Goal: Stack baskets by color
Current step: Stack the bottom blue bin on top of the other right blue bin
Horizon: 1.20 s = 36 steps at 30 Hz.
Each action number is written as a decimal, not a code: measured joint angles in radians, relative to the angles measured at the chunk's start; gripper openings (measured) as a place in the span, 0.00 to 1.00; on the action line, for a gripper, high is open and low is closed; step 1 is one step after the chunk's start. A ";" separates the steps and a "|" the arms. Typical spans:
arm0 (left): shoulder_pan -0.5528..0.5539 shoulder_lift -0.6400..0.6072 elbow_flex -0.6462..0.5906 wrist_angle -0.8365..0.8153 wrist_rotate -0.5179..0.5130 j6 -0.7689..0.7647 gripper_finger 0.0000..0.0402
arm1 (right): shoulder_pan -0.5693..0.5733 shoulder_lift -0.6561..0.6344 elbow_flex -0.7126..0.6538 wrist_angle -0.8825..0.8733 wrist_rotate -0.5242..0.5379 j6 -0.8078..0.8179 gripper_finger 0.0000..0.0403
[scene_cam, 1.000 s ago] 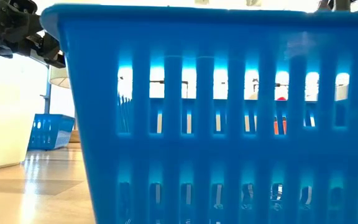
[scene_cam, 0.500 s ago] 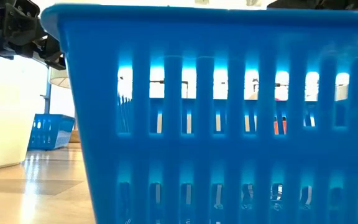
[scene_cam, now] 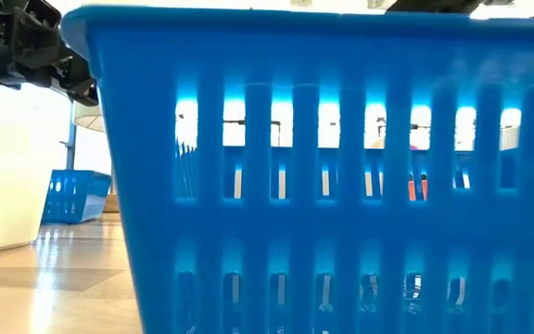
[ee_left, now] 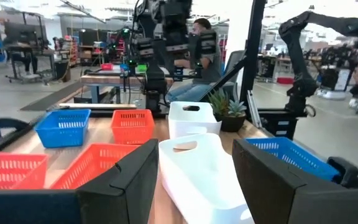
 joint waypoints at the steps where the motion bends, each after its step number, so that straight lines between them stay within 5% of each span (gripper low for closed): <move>1: 0.000 0.000 0.000 0.001 0.001 -0.019 0.49 | 0.015 0.026 0.023 -0.014 0.009 0.000 0.47; 16: 0.000 0.000 0.000 0.007 -0.002 -0.079 0.49 | 0.187 0.366 0.296 -0.103 -0.032 0.000 0.47; 36: 0.000 0.000 0.000 0.008 -0.081 -0.097 0.49 | 0.291 0.667 0.311 0.012 -0.074 0.119 0.47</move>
